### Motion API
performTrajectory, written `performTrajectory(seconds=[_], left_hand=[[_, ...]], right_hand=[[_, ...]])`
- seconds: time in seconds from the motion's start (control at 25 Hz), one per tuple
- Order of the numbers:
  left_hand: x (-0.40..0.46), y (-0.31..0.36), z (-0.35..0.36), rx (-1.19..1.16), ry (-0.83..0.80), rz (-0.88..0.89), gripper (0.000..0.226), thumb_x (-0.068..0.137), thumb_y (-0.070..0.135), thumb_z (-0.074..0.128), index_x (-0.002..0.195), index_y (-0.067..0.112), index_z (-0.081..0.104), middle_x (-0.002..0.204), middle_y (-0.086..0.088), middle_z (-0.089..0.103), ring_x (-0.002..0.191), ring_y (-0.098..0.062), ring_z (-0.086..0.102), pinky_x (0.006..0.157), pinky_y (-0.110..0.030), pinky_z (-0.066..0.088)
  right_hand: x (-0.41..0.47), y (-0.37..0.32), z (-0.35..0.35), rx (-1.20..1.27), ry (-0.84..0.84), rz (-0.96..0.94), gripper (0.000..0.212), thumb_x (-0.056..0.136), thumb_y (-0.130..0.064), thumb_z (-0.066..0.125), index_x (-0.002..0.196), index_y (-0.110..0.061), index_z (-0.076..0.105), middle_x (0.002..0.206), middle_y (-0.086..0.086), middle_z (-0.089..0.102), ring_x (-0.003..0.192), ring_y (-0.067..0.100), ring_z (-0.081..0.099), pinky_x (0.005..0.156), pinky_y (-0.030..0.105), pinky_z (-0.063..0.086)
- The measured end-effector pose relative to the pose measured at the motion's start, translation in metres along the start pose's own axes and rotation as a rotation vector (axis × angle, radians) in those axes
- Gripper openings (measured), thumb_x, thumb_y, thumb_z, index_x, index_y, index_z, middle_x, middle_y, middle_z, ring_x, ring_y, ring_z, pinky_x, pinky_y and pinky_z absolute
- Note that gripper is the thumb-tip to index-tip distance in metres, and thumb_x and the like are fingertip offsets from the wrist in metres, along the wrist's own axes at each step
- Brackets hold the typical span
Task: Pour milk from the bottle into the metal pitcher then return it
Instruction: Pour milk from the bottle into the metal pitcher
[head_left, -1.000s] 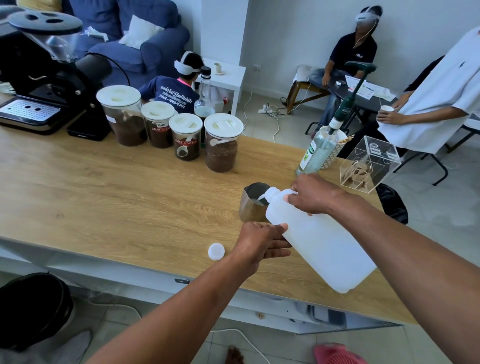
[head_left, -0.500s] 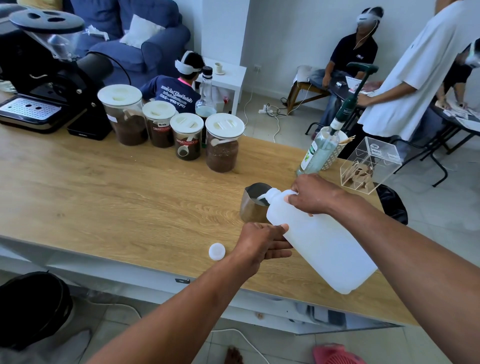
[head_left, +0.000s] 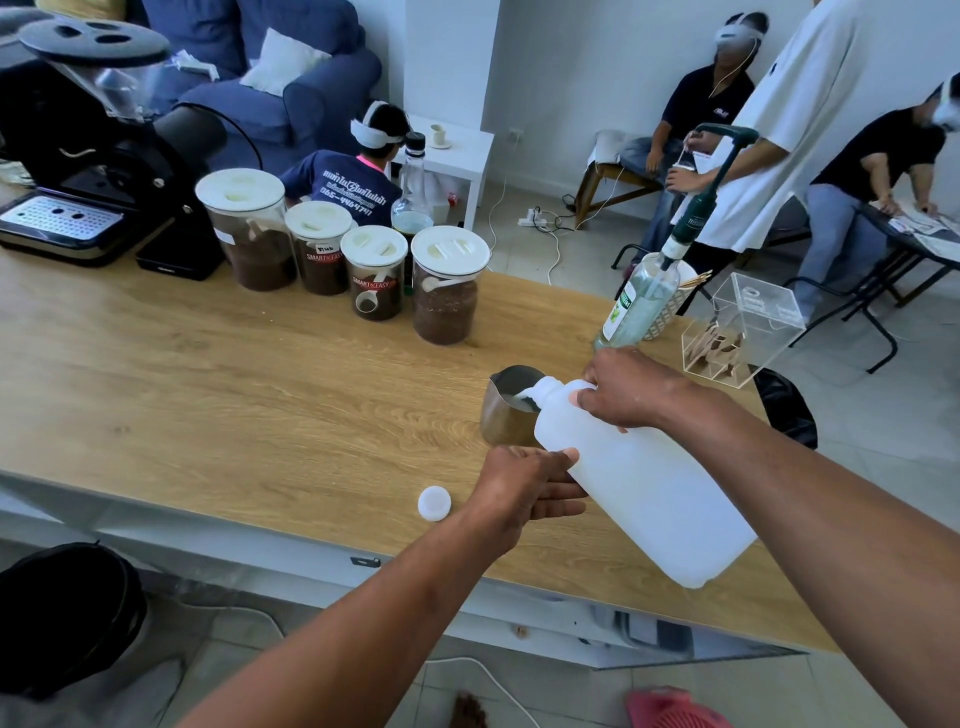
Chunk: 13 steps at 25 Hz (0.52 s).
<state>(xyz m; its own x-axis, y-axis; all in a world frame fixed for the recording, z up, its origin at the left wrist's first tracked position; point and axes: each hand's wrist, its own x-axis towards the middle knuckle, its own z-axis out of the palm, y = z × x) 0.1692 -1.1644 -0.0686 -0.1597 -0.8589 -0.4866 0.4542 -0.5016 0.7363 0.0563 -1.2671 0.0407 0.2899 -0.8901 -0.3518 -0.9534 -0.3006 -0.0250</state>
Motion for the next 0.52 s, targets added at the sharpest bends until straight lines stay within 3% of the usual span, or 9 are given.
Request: performTrajectory(seconds=[0.36, 0.52], left_hand=[[0.0012, 0.0004, 0.0000, 0.004, 0.008, -0.002, 0.026, 0.097, 0.014, 0.070, 0.111, -0.007, 0.069, 0.104, -0.021, 0.079, 0.094, -0.032, 0.080, 0.081, -0.043, 0.065], [0.0018, -0.0002, -0.0004, 0.006, 0.011, -0.005, 0.024, 0.096, 0.014, 0.070, 0.110, -0.006, 0.070, 0.104, -0.021, 0.079, 0.094, -0.032, 0.080, 0.081, -0.043, 0.065]], right_hand=[[0.0032, 0.0028, 0.0021, -0.003, 0.008, -0.005, 0.031, 0.097, -0.031, 0.058, 0.070, -0.016, 0.055, 0.063, 0.003, 0.056, 0.075, 0.027, 0.062, 0.055, 0.029, 0.040], [0.0048, 0.0024, 0.0031, 0.004, 0.014, -0.008, 0.025, 0.097, -0.030, 0.058, 0.084, -0.011, 0.064, 0.064, 0.002, 0.056, 0.075, 0.027, 0.063, 0.057, 0.030, 0.043]])
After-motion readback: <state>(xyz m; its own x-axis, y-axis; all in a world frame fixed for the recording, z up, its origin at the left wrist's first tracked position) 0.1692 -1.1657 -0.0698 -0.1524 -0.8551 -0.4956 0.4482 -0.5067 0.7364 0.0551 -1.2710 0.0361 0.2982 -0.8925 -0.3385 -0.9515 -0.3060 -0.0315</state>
